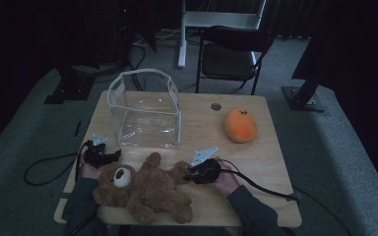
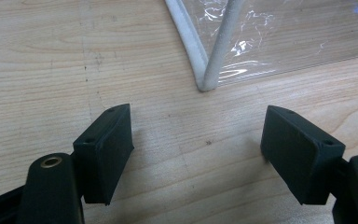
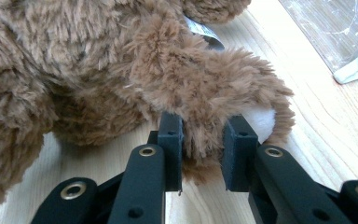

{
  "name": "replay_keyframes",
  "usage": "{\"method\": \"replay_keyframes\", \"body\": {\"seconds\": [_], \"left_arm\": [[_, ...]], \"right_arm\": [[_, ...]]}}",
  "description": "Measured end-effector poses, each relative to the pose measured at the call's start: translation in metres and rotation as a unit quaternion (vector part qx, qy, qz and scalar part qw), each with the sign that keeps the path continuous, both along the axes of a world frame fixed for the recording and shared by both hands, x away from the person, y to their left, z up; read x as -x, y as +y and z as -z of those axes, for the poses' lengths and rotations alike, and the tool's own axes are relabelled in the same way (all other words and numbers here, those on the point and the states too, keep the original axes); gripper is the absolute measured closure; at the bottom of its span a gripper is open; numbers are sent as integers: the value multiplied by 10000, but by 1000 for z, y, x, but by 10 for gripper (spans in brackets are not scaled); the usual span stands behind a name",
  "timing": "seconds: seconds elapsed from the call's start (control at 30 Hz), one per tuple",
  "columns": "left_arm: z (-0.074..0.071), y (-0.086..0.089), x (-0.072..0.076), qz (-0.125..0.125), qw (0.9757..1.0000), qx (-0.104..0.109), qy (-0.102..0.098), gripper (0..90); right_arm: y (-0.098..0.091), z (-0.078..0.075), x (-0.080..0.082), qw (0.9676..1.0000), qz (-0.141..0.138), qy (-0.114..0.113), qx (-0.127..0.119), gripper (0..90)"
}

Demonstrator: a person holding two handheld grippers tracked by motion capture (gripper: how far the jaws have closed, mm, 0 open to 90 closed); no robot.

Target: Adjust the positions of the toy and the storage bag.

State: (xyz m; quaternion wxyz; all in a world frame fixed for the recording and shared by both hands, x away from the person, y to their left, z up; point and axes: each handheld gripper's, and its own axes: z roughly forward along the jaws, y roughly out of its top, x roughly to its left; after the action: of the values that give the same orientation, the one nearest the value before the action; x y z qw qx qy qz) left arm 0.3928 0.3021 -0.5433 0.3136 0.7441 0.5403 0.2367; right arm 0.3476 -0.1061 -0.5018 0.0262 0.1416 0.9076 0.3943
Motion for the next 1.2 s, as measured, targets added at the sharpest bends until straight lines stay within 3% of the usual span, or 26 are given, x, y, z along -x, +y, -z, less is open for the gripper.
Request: {"method": "replay_keyframes", "body": {"seconds": [0.2,0.67,1.03,1.2], "left_arm": [[0,0,0,-4,10000,2,0,254],[0,0,0,11,10000,1,5,254],[0,0,0,80,10000,5,8,255],[-3,3,2,64,9999,152,-33,310]], "right_arm": [[-8,-3,-1,10000,3,-59,-12,726],[-58,-9,-5,9990,442,-113,-34,711],[-100,-12,-7,9958,907,-131,-49,696],[-108,-11,-7,9948,1012,-88,-45,652]]}}
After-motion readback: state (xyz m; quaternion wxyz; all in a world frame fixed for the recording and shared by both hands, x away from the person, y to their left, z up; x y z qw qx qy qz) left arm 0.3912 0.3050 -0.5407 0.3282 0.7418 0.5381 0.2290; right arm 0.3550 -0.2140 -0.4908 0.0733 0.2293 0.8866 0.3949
